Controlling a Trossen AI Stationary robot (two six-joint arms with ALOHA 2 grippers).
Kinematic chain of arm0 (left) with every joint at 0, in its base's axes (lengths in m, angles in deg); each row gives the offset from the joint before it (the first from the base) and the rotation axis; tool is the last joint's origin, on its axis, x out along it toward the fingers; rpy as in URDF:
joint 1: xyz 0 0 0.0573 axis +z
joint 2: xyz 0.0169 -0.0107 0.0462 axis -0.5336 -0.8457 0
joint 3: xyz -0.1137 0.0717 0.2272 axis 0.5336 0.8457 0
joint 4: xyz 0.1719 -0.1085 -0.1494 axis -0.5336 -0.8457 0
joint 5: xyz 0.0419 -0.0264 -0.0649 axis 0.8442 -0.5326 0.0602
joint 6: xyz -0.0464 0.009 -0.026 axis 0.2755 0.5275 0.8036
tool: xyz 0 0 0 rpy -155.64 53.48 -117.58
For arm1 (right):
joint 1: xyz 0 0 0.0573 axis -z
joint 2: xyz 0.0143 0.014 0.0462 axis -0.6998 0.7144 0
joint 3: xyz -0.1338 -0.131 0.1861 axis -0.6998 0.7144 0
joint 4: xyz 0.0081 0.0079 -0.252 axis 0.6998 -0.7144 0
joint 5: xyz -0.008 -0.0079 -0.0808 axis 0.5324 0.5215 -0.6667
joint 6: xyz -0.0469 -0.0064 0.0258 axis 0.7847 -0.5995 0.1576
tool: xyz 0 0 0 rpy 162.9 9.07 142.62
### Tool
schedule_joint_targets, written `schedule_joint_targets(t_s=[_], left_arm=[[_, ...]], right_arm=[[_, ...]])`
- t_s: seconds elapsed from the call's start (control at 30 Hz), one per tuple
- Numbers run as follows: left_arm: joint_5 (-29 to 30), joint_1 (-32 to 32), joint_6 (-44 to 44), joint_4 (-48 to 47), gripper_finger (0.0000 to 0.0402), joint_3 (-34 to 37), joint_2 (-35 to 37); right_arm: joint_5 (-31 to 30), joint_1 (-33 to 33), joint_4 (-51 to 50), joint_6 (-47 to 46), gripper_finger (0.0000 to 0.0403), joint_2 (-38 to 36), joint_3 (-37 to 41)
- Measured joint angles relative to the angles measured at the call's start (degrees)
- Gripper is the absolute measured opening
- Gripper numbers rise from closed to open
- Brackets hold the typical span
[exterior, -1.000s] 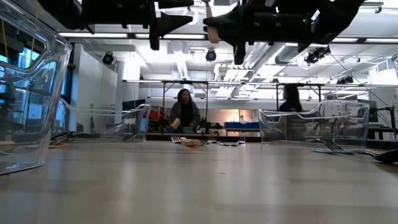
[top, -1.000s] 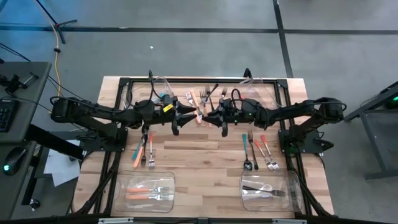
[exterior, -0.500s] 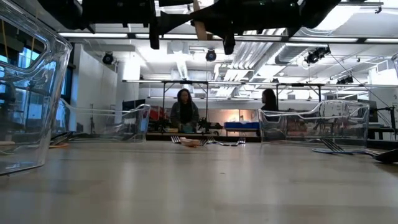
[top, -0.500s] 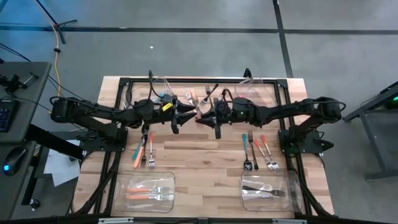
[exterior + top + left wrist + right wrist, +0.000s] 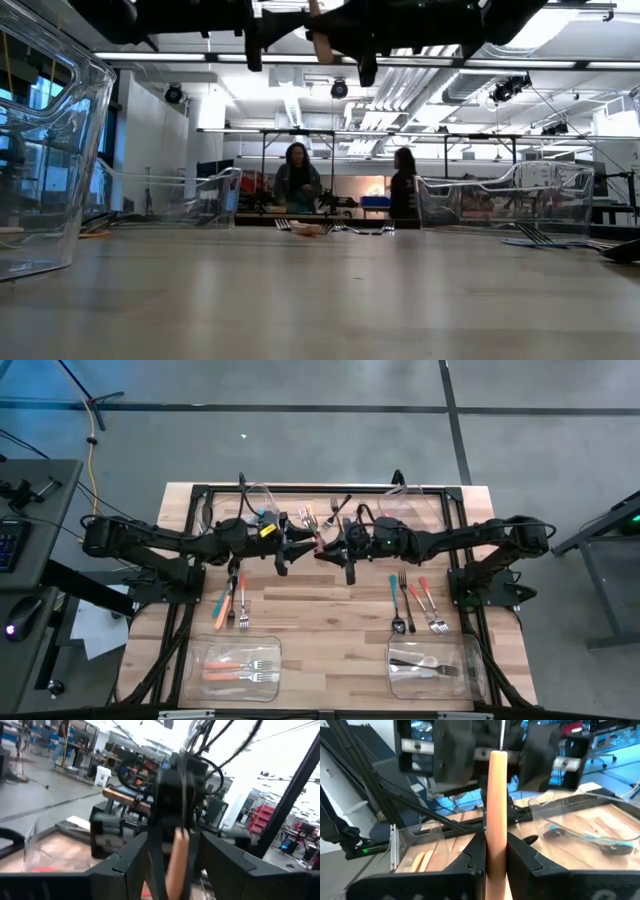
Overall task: Sort silverware by color (type)
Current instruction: Put the light orange fork into the bottom left transparent bin
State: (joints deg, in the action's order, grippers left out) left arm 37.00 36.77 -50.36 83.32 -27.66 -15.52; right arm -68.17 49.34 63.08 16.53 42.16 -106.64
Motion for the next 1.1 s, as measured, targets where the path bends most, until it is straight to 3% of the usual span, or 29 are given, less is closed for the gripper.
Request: schedule_joint_targets(t_s=[0.23,0.4,0.57,0.73,0.87,1.1], left_arm=[[-3.07,-0.03,-0.36,-0.35,0.0170,-2.87,-4.97],[-1.98,-0.03,1.12,-0.18,0.0161,-3.04,-5.75],[-1.85,0.03,-0.92,-0.19,0.0109,-3.04,-4.59],[-1.45,0.02,-3.55,-0.58,0.0029,-3.04,-3.92],[-1.46,0.38,-3.55,-1.16,0.0019,-3.04,-3.89],[-2.17,0.41,-3.25,-2.66,0.0016,-3.02,-3.92]], right_arm=[[-0.60,0.26,0.28,-0.13,0.0030,0.00,0.00],[-0.29,0.24,-0.07,-0.15,0.0030,0.00,0.00],[-0.14,0.23,-0.07,-0.14,0.0030,0.00,0.00],[-0.12,0.28,-0.05,-0.18,0.0030,-0.02,0.02],[0.01,0.28,-0.12,-0.16,0.0032,-0.02,0.09],[0.01,0.28,-0.22,-1.38,0.0123,-0.05,0.11]])
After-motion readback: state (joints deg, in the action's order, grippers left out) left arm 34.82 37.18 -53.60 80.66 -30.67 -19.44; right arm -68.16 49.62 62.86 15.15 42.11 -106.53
